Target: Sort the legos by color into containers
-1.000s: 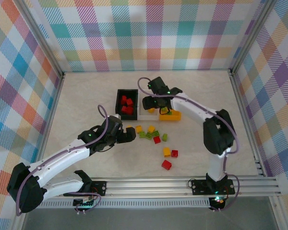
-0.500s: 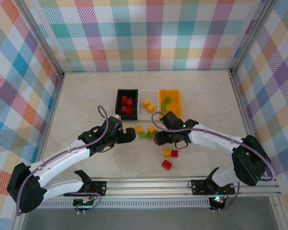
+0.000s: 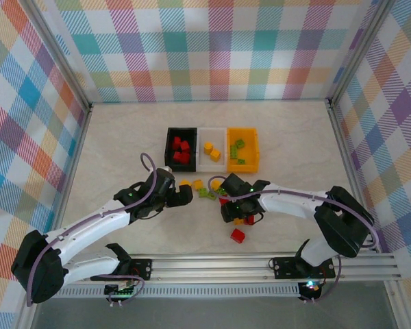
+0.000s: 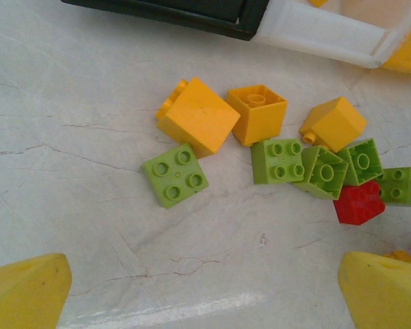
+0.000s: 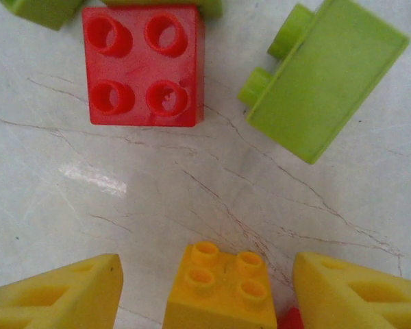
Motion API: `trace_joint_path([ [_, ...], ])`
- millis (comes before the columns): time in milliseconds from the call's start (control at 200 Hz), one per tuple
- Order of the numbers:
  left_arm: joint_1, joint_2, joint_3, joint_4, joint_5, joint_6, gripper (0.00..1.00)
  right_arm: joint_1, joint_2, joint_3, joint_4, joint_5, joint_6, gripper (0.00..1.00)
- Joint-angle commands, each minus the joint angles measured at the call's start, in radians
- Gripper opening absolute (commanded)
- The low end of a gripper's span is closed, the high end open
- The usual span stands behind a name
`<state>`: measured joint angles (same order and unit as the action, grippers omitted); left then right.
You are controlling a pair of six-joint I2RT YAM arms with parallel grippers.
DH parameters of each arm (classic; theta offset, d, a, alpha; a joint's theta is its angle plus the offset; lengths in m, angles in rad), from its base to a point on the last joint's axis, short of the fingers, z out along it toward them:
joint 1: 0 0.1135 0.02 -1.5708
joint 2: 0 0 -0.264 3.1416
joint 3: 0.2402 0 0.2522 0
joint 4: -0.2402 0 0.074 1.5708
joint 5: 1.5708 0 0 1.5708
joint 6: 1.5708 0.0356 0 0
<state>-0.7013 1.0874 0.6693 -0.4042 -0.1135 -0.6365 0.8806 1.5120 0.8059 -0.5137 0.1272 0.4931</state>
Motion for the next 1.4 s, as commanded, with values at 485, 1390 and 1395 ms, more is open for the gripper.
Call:
trace_joint_path([
  [485,0.025,-0.002,-0.009,0.011,0.005,-0.002,1.00,0.017,-0.084,0.039,-0.016,0.037,-0.024,0.31],
  [1390,0.031,-0.010,-0.011,-0.035,0.032,-0.005,1.00,-0.210,0.591,0.952,-0.072,0.030,-0.248,0.45],
  [1395,0.032,-0.009,-0.011,-0.035,0.031,-0.004,1.00,-0.211,0.591,0.953,-0.070,0.030,-0.248,0.46],
])
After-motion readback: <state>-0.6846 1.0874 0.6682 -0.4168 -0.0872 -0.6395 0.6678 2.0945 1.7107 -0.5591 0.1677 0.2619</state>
